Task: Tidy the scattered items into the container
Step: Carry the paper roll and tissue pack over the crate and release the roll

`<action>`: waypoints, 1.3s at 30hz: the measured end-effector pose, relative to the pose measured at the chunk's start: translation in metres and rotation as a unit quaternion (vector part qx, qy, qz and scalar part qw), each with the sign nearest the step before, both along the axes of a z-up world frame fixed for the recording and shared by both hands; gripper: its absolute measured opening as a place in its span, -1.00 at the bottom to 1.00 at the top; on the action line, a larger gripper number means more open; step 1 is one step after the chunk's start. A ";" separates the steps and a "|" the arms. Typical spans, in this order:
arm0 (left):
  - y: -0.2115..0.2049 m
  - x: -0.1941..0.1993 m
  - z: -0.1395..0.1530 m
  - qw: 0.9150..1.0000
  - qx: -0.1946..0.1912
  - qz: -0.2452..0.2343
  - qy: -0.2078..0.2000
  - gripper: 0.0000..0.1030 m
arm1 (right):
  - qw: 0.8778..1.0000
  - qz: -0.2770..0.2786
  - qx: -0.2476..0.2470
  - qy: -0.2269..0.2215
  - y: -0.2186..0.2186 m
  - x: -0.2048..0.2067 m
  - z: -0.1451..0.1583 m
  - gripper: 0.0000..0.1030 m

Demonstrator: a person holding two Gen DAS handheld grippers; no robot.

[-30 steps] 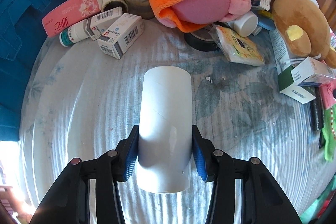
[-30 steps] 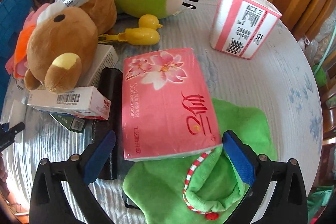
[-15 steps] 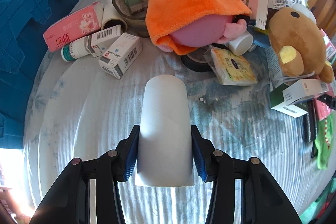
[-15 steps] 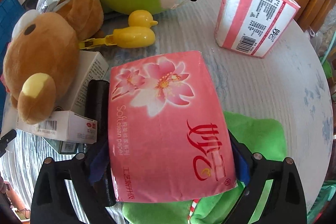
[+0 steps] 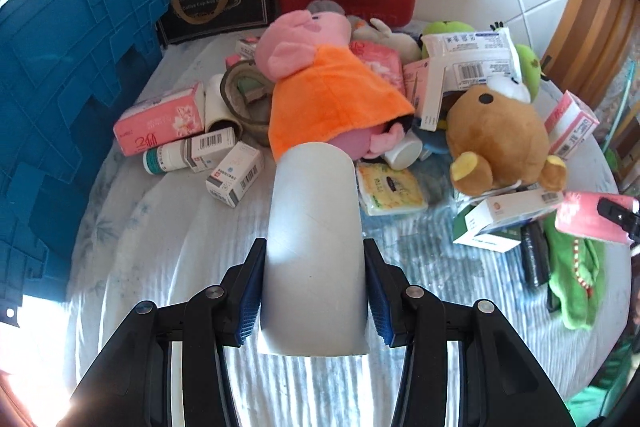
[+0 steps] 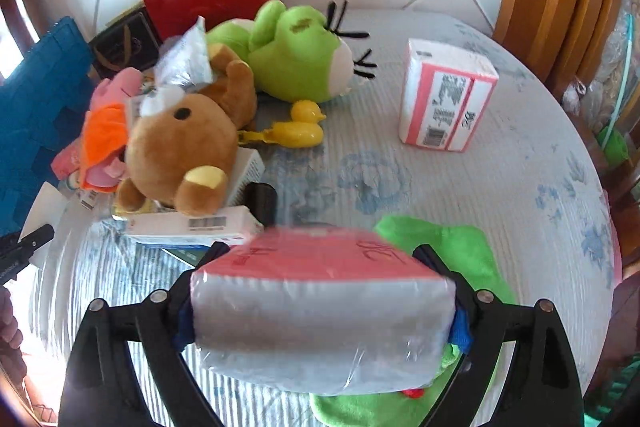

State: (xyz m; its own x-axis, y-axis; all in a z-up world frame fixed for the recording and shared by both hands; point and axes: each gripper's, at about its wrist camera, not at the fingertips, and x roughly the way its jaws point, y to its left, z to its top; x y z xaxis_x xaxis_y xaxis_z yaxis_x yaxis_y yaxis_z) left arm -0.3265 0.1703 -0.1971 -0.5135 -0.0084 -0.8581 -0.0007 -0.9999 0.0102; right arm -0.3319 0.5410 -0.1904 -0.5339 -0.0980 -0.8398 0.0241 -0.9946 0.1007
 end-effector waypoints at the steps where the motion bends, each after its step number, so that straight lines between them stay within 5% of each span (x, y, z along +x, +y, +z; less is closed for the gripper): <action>1: 0.002 0.002 0.005 1.000 -0.001 0.001 0.007 -0.13 | 1.000 0.008 0.001 0.007 -0.007 -0.002 0.008 0.78; 12: -0.001 0.039 0.054 0.997 -0.021 0.030 0.069 -0.13 | 0.993 0.095 -0.003 0.064 -0.069 0.001 0.054 0.77; 20: -0.049 0.047 0.110 0.991 -0.025 0.037 0.130 -0.13 | 0.982 0.147 0.015 0.119 -0.151 -0.004 0.107 0.77; 31: -0.207 0.054 0.257 0.959 -0.069 0.052 0.270 -0.13 | 0.950 0.209 0.004 0.231 -0.365 -0.012 0.224 0.77; 35: -0.284 0.052 0.280 0.956 -0.091 0.083 0.267 -0.13 | 0.932 0.244 -0.015 0.266 -0.456 -0.014 0.269 0.77; 39: -0.360 0.051 0.268 0.958 -0.100 0.126 0.238 -0.13 | 0.916 0.291 -0.031 0.275 -0.546 -0.018 0.290 0.77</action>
